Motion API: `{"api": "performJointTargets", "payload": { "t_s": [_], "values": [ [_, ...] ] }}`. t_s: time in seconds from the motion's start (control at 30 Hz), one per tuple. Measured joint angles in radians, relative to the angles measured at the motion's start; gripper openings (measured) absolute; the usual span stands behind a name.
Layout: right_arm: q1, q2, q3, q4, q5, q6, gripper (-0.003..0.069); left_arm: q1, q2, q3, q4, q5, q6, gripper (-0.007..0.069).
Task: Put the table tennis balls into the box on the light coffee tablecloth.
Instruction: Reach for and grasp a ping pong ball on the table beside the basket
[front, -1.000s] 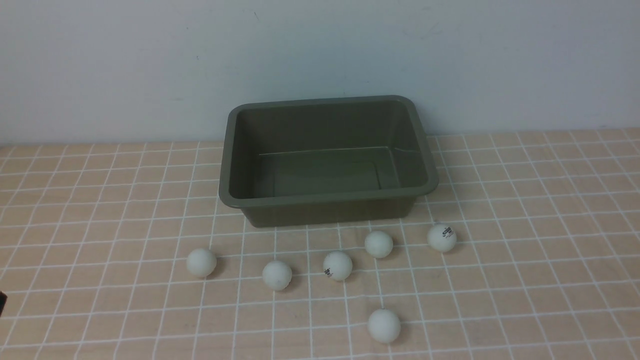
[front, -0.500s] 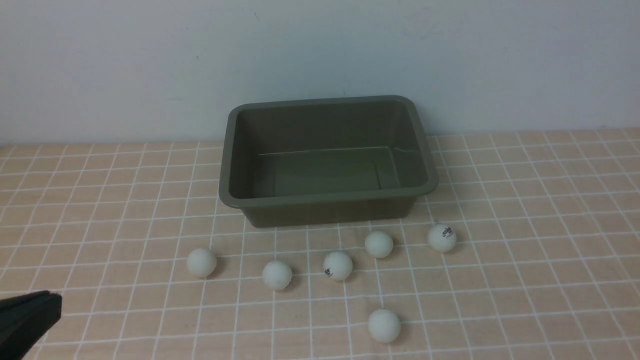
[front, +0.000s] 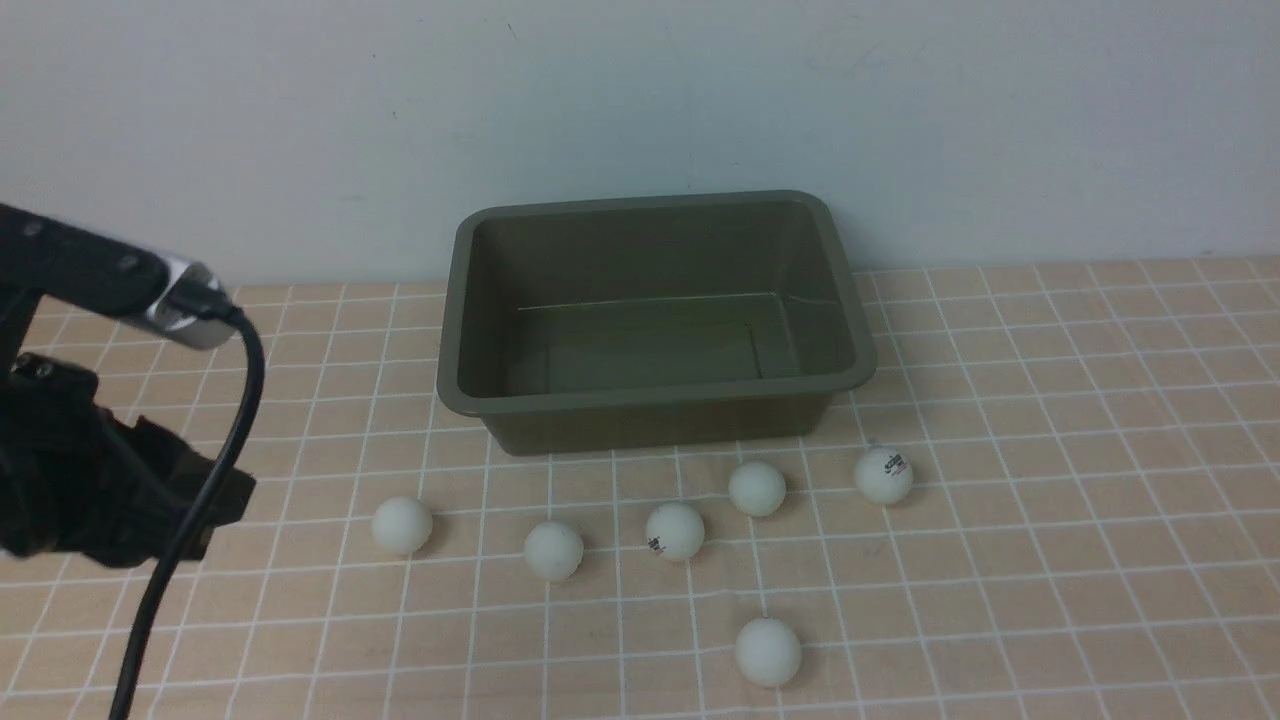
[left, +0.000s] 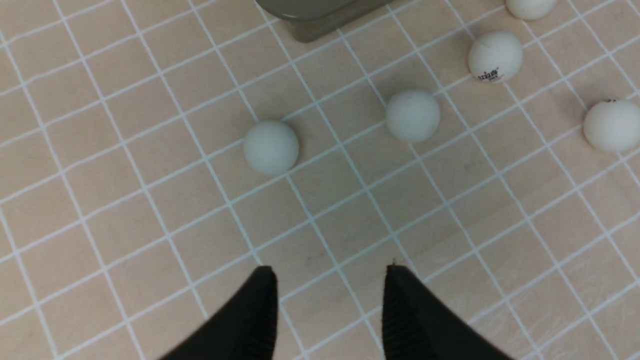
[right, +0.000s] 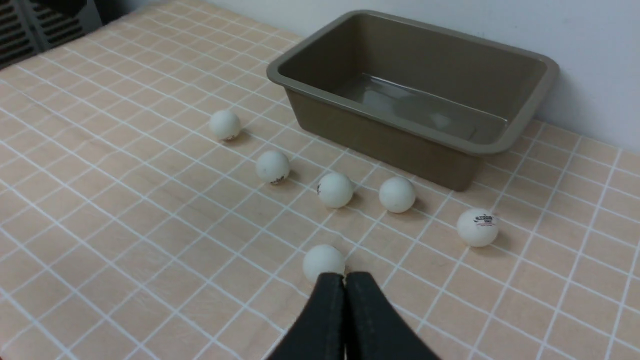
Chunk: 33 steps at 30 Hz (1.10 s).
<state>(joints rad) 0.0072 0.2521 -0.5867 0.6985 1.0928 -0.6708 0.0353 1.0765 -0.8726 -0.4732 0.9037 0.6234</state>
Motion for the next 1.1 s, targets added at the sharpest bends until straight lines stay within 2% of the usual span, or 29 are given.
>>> {"api": "performJointTargets", "payload": {
  "t_s": [0.13, 0.2, 0.43, 0.57, 0.7, 0.87, 1.1],
  "values": [
    [0.000, 0.000, 0.001, -0.007, -0.012, 0.000, -0.0011, 0.000, 0.115, -0.035, -0.077, -0.025, 0.001, 0.0341],
    [0.000, 0.000, 0.001, -0.010, -0.036, 0.000, -0.0011, 0.000, 0.183, -0.050, -0.108, -0.023, 0.012, 0.0343],
    [0.000, 0.000, 0.001, -0.022, -0.069, -0.004, -0.0011, -0.007, 0.379, -0.070, -0.101, -0.087, 0.053, 0.0329],
    [0.000, 0.000, 0.001, -0.022, -0.077, -0.004, -0.0011, -0.055, 0.454, -0.115, -0.084, -0.107, 0.053, 0.0329],
    [0.000, 0.000, 0.001, -0.023, -0.080, -0.004, -0.0011, -0.131, 0.509, -0.171, 0.041, -0.163, -0.031, 0.0329],
    [0.000, 0.000, 0.001, -0.022, -0.080, -0.003, -0.0011, -0.163, 0.562, -0.209, 0.190, -0.192, -0.154, 0.0329],
    [0.000, 0.000, 0.001, -0.020, -0.091, -0.001, -0.0011, -0.195, 0.671, -0.215, 0.235, -0.264, -0.177, 0.0329]
  ]
}}
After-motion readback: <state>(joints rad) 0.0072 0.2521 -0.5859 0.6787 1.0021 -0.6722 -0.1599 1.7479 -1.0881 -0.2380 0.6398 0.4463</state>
